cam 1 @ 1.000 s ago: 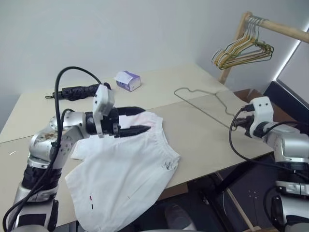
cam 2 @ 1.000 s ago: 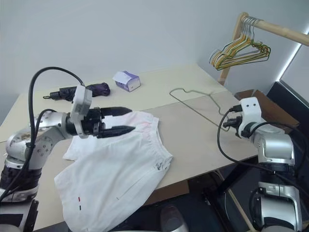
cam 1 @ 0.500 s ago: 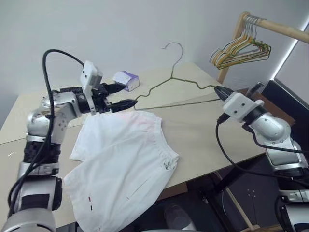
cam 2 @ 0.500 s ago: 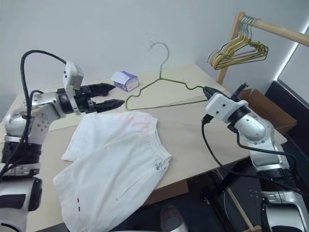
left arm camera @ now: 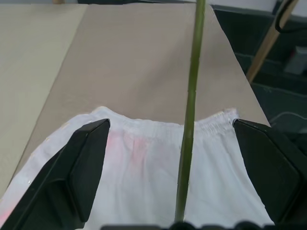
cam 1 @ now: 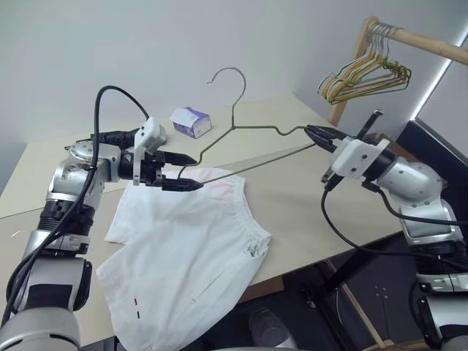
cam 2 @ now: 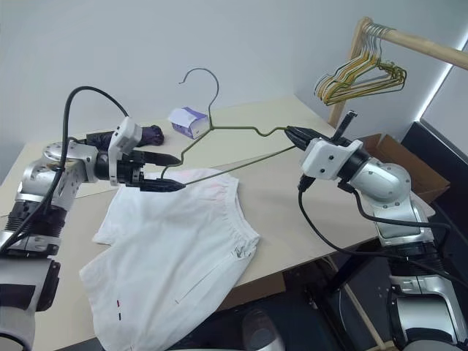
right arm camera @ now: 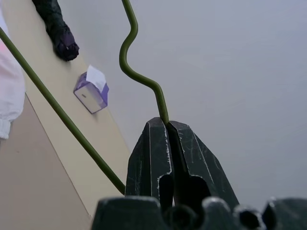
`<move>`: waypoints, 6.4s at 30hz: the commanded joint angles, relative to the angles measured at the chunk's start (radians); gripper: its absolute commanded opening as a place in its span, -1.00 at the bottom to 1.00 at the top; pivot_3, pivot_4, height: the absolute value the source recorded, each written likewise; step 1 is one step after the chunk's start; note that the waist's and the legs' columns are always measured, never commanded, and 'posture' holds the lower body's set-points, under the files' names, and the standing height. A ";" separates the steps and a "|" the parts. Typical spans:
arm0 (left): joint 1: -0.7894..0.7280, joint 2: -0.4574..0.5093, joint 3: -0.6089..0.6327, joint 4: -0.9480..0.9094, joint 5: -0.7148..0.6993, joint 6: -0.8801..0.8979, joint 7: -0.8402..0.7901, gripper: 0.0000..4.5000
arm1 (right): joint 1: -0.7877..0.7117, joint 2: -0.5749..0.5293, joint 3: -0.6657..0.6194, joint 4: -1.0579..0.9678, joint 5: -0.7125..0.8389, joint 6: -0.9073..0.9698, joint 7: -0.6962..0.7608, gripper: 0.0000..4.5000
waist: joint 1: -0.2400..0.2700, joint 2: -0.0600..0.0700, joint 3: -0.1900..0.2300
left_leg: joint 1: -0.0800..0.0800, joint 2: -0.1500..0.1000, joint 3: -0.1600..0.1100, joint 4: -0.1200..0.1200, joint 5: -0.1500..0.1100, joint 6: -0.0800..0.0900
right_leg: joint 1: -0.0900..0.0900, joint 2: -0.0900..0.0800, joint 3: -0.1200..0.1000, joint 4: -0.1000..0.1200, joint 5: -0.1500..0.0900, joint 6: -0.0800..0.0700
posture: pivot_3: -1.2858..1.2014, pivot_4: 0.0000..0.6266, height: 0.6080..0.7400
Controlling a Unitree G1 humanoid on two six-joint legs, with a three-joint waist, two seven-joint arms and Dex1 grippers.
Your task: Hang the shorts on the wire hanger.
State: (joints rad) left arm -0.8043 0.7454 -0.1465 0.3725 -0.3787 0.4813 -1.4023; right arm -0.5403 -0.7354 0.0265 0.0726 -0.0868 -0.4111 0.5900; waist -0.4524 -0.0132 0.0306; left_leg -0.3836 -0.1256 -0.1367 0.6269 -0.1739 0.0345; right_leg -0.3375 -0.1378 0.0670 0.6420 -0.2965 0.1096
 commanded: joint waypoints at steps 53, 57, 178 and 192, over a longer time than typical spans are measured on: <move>0.216 0.099 -0.062 -0.328 0.289 -0.303 0.055 -1.00 | -0.037 -0.290 0.078 -0.350 0.536 0.865 0.576 0.99 | 0.046 0.001 0.000 | -0.005 0.000 0.001 0.001 -0.005 -0.006 | -0.010 -0.005 -0.001 0.000 0.000 0.000 | -0.25 -1.00 1.00; 0.206 0.087 -0.063 -0.353 0.284 -0.302 0.052 -1.00 | -0.156 -0.282 0.235 -0.333 0.436 1.054 0.578 0.99 | 0.062 0.001 0.000 | -0.011 -0.001 0.002 0.001 -0.004 -0.006 | -0.017 -0.006 -0.001 0.002 0.000 0.000 | -0.24 -1.00 1.00; 0.459 0.114 0.318 -0.660 -0.226 -0.010 0.221 0.99 | -0.320 -0.028 0.477 0.641 0.321 1.328 0.927 -1.00 | 0.208 0.007 0.000 | -0.016 -0.003 0.002 0.007 -0.006 -0.004 | -0.020 -0.006 -0.001 0.004 0.007 -0.005 | -0.08 -1.00 1.00; 0.454 0.113 0.317 -0.654 -0.226 -0.023 0.231 0.99 | -0.455 0.094 0.392 0.903 0.213 1.242 0.870 -1.00 | 0.220 0.008 0.000 | -0.014 -0.005 0.001 0.007 -0.006 -0.004 | -0.019 -0.005 -0.001 0.004 0.008 -0.006 | -0.08 -1.00 1.00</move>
State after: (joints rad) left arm -0.3259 0.8571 0.1483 -0.2697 -0.5946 0.4801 -1.1749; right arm -0.9674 -0.6404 0.4537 0.9749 0.1347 0.8515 1.4542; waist -0.2319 -0.0050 0.0305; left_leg -0.3977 -0.1305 -0.1359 0.6337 -0.1796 0.0305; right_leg -0.3564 -0.1429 0.0658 0.6460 -0.2885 0.1033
